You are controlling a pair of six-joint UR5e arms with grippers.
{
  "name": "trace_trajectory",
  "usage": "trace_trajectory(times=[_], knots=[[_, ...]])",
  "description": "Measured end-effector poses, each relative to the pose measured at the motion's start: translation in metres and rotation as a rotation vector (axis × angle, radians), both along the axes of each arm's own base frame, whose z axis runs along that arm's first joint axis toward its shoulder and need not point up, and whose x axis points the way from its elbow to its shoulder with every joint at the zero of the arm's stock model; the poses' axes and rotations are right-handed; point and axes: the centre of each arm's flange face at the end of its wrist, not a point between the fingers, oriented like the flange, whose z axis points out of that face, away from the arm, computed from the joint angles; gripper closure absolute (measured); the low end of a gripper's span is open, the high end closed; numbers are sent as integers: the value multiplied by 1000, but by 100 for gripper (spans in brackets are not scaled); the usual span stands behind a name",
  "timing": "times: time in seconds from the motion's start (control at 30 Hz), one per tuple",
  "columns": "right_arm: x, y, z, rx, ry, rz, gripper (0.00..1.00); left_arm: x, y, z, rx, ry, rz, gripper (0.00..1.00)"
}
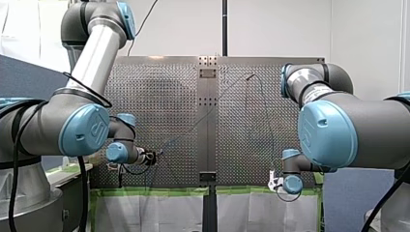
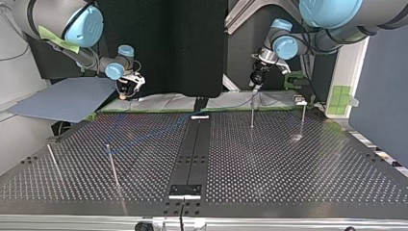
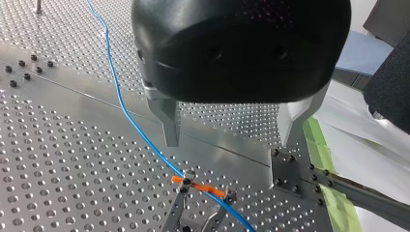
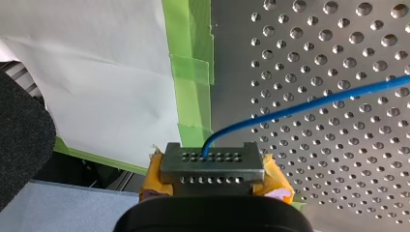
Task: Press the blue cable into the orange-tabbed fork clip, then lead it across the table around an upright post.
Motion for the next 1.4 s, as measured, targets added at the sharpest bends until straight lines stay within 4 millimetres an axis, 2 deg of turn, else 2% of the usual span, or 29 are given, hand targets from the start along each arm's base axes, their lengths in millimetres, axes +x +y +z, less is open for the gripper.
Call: trace_trajectory(times=[0.3, 0.5, 0.9, 1.4], knots=[[0, 0, 0, 0, 0, 0, 99, -3, 3, -1, 31, 18, 26, 0], [0, 0, 0, 1, 0, 0, 99, -9, -6, 11, 83, 22, -8, 0], [1, 0, 0, 2, -3, 7, 99, -18, -22, 54, 151, -34, -44, 0], [1, 0, 0, 3, -6, 15, 99, 1, -74, 147, 30, -143, -18, 0]])
